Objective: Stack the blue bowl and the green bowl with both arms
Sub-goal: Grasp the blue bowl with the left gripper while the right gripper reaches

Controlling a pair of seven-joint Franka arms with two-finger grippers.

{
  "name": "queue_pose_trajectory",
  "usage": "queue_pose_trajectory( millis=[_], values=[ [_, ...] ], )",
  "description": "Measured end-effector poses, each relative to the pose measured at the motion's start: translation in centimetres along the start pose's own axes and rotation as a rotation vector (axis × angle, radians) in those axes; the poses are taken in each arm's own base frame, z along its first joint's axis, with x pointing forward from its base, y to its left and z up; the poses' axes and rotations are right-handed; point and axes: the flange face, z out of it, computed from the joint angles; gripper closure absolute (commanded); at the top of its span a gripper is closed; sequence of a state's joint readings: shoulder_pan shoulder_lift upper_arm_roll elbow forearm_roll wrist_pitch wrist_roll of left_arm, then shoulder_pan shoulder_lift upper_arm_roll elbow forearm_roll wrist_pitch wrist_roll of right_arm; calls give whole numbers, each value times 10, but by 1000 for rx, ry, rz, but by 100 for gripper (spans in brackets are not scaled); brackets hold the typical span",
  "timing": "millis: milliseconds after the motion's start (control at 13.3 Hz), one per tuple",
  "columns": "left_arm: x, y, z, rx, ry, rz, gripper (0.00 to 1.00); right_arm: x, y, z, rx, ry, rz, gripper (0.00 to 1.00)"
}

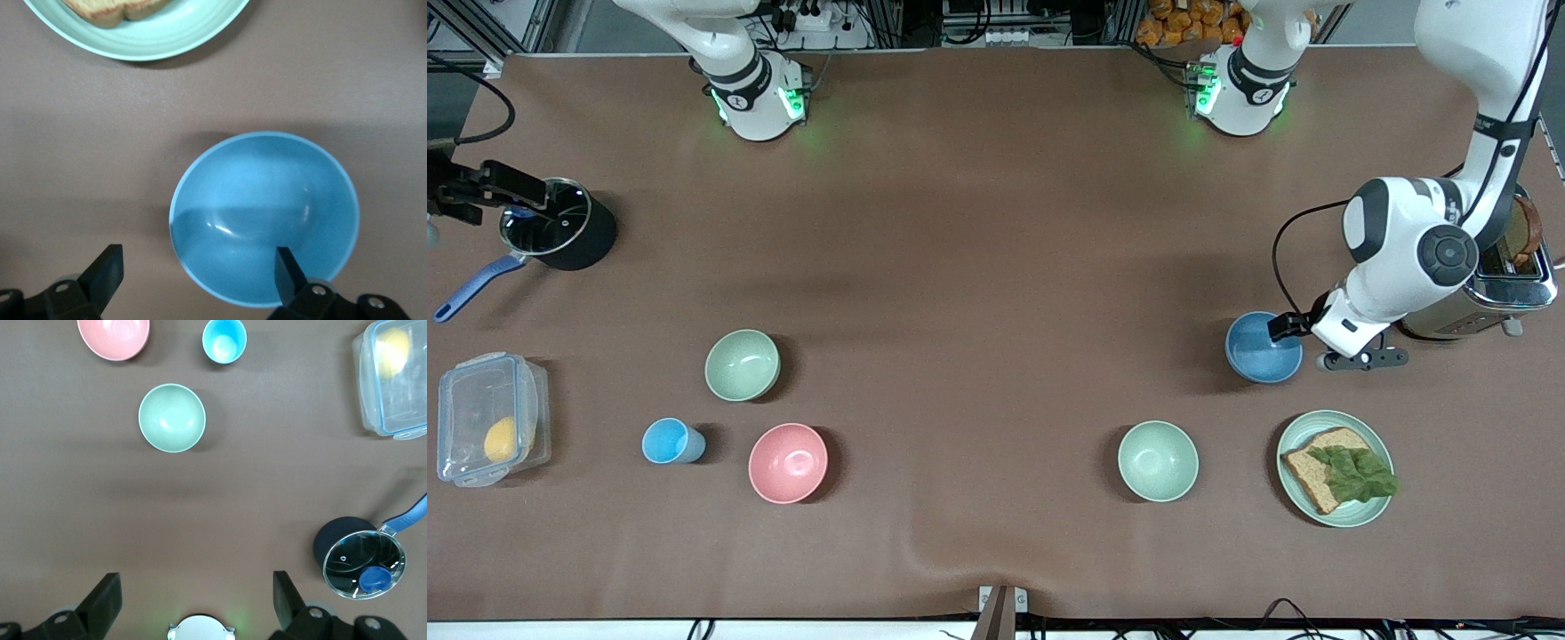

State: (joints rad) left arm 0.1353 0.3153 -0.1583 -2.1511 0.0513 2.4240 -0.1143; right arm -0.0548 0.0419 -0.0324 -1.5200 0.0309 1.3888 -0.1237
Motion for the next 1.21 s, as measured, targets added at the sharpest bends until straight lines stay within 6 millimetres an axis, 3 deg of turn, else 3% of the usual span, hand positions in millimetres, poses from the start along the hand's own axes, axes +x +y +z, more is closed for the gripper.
queue_pose_trajectory(
  millis=[302,528,678,829,980,1055,1131,1206],
  values=[
    [0,-1,18,7,-17,12,3,24,1,32,8,-51,-4,0],
    [0,-2,25,39,-25,31,26,47,1,55,12,-50,-9,0],
    [-1,-2,31,41,-33,10,41,76,0,97,17,-81,-21,0],
    [0,-3,35,44,-38,13,51,111,-5,153,17,-104,-33,0],
    [2,-3,35,45,-36,14,72,138,-20,211,29,-145,-28,0],
    [2,-3,35,45,-35,14,91,150,-31,234,28,-142,-22,0],
    [3,-3,35,44,-35,13,100,162,-40,253,27,-123,-21,0],
    [4,-3,35,44,-34,12,100,169,-44,268,26,-120,-18,0]
  ],
)
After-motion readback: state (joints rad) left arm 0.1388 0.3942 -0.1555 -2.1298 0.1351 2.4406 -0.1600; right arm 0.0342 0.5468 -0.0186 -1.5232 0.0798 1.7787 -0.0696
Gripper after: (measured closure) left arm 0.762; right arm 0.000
